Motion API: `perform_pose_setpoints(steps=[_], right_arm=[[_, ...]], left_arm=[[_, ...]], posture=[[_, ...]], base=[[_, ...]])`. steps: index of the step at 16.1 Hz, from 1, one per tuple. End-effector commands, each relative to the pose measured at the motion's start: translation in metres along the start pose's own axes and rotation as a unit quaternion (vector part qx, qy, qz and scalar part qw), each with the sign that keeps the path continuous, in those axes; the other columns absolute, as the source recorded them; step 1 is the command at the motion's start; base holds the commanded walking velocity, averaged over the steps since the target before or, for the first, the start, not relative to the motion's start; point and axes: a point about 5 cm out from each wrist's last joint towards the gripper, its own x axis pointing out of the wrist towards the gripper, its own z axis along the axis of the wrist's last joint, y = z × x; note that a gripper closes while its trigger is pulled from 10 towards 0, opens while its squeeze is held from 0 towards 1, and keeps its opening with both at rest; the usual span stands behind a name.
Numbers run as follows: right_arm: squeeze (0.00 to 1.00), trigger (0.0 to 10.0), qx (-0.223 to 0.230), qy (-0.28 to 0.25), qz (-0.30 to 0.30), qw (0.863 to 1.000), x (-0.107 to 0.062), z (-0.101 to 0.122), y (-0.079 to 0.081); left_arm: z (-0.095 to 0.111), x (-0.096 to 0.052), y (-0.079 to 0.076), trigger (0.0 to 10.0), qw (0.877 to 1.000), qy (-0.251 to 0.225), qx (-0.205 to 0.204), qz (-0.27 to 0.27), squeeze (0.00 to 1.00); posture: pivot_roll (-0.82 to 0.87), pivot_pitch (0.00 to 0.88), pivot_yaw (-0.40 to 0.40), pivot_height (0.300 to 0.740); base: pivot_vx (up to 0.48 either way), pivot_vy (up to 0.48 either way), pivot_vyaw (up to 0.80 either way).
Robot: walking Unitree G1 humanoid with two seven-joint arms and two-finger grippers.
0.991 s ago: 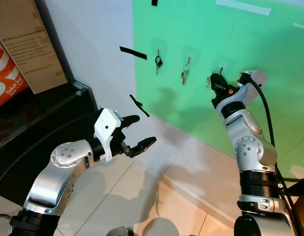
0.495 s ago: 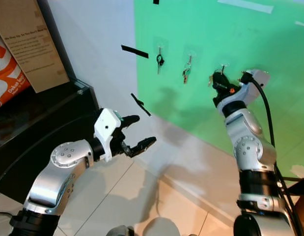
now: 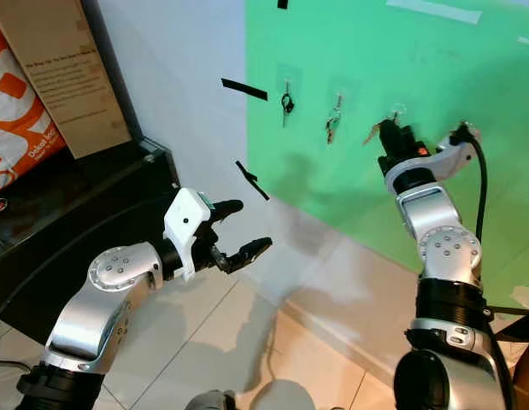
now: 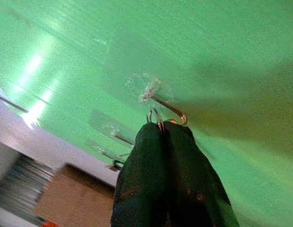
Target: Hang keys on a hook
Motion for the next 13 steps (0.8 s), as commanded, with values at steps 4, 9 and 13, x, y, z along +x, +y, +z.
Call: perform_pose_setpoints(steps=[4,9,13], right_arm=[[0.0,10.0,0.029,-0.107,0.13,0.985,0.0,0.058,0.049],[0.0,10.0,0.02,-0.125,0.165,0.978,-0.006,0.071,0.057],[0.0,10.0,-0.062,-0.083,0.134,0.986,-0.006,0.061,0.049]], left_arm=[[0.003,0.0,0.0,10.0,1.0,-0.001,0.005,-0.002,0.0],[0.003,0.0,-0.001,10.0,1.0,-0.001,0.005,-0.002,0.0],[0.003,0.0,-0.001,10.0,1.0,0.0,0.007,-0.005,0.0]], posture=[[-0.04,0.0,0.016,0.74],[-0.04,0.0,0.016,0.74],[-0.04,0.0,0.019,0.74]], base=[[0.0,0.0,0.0],[0.0,0.0,0.0],[0.0,0.0,0.0]])
